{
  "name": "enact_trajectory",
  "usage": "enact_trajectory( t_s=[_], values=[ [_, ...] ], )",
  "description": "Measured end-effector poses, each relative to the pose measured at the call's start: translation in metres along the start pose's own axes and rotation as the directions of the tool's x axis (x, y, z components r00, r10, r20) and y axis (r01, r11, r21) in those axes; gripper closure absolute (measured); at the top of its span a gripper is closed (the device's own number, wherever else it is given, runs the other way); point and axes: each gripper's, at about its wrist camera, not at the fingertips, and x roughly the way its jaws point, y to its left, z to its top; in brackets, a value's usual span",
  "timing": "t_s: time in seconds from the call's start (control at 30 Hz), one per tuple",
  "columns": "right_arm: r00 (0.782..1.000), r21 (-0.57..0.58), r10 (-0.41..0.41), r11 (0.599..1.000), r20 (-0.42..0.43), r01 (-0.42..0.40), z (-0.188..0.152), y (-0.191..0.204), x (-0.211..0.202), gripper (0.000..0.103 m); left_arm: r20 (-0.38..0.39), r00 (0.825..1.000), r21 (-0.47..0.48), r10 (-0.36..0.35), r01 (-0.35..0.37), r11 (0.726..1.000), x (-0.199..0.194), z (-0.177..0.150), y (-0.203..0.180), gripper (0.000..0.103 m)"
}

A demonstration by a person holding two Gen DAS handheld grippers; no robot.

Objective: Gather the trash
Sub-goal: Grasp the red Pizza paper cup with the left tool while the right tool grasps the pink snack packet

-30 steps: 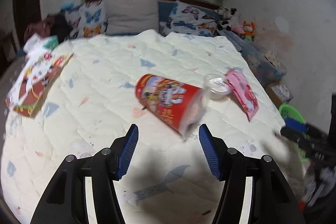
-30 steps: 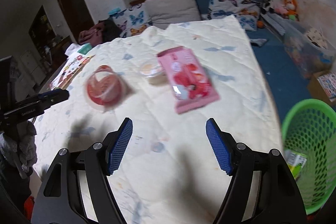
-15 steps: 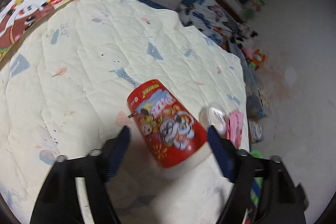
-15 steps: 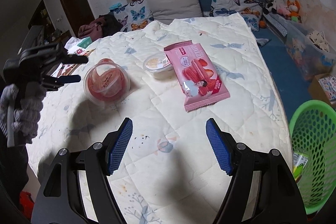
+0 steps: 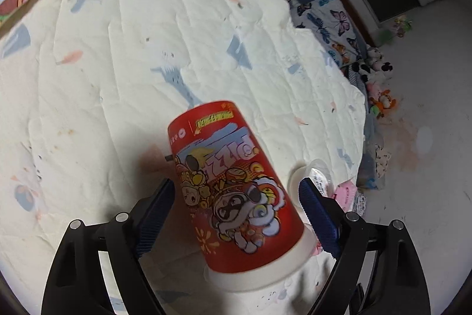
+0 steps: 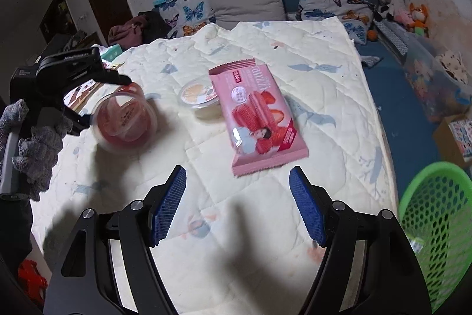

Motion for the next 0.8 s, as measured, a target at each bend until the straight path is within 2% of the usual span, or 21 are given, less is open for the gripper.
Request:
enact_trajectory(
  t_s=[0.13, 0.3, 0.53, 0.57, 0.63, 0.8],
  values=[
    [1.000, -0.043, -0.008, 0.999, -0.006, 0.008, 0.011, -0.001, 0.014, 0.024, -0.016, 1.000, -0.003, 0.013, -0.013, 1.000, 0.008, 0.001, 0.001, 0.020],
    [0.998, -0.113, -0.052, 0.992, -0.036, 0.048, 0.025, 0.000, 0.039, 0.022, -0.032, 0.999, -0.026, -0.024, 0.023, 0.999, 0.012, 0.001, 0.005, 0.025],
    [0.992, -0.139, -0.088, 0.987, -0.092, 0.075, 0.032, -0.005, 0.071, 0.022, -0.014, 0.998, -0.037, -0.057, 0.056, 0.998, 0.010, 0.000, 0.008, 0.029],
    [0.991, -0.143, -0.099, 0.986, -0.091, 0.085, 0.032, -0.004, 0.072, 0.023, -0.009, 0.998, -0.031, -0.064, 0.064, 0.997, 0.009, -0.001, 0.008, 0.030],
    [0.988, -0.156, -0.122, 0.982, -0.096, 0.106, 0.031, -0.002, 0.074, 0.034, 0.007, 0.997, -0.004, -0.074, 0.074, 0.997, 0.005, -0.004, 0.006, 0.030],
    [0.990, -0.137, -0.105, 0.986, -0.096, 0.092, 0.027, -0.006, 0.071, 0.033, 0.089, 0.993, 0.113, -0.076, 0.065, 0.991, -0.011, -0.012, -0.006, 0.032]
  ],
)
